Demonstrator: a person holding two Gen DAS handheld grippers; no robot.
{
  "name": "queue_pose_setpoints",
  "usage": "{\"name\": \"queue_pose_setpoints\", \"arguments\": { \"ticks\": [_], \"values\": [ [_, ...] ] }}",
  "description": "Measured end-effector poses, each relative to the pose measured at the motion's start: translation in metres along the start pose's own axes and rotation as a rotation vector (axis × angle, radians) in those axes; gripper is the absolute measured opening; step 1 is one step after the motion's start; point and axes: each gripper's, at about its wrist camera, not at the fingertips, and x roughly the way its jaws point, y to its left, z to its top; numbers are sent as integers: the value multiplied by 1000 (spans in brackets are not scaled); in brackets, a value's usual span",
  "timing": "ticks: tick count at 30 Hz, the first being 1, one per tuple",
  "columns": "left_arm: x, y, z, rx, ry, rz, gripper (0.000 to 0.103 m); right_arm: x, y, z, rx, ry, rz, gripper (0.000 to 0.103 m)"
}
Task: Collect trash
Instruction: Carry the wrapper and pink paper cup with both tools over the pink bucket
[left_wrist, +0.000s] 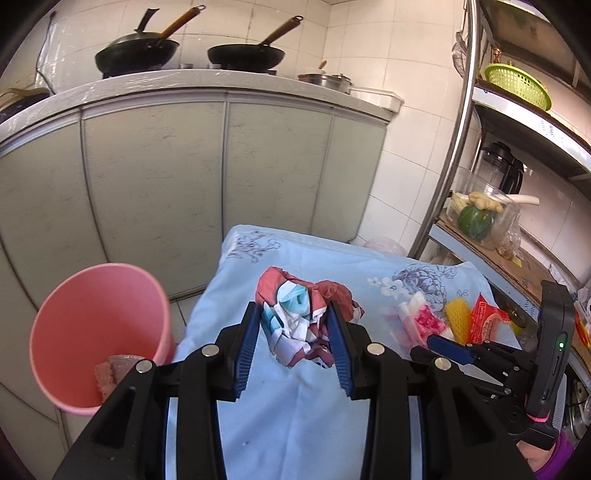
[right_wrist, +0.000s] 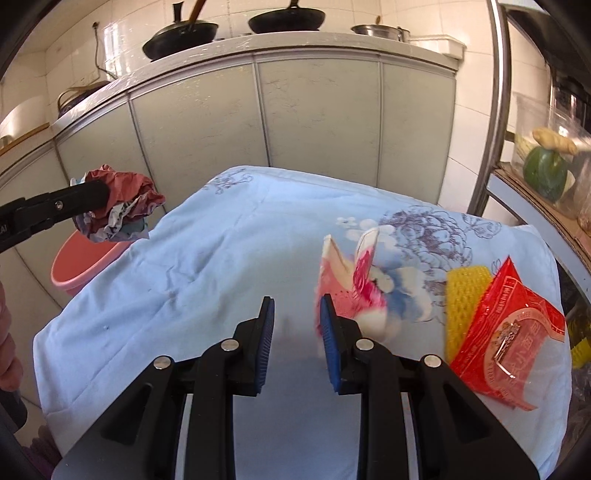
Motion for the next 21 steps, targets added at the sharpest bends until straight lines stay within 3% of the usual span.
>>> {"name": "queue_pose_setpoints", "arguments": {
  "ticks": [12, 14, 21],
  "values": [
    [-36, 46, -15, -56, -44, 65, 37, -12, 58, 8, -76, -3, 93, 26],
    [-41, 55, -18, -64, -50, 76, 37, -14, 66, 10, -89, -8, 103, 21],
    [-52, 80, -27, -110, -64, 76, 36, -27, 48, 17, -21, -26, 69, 20]
  ]
}}
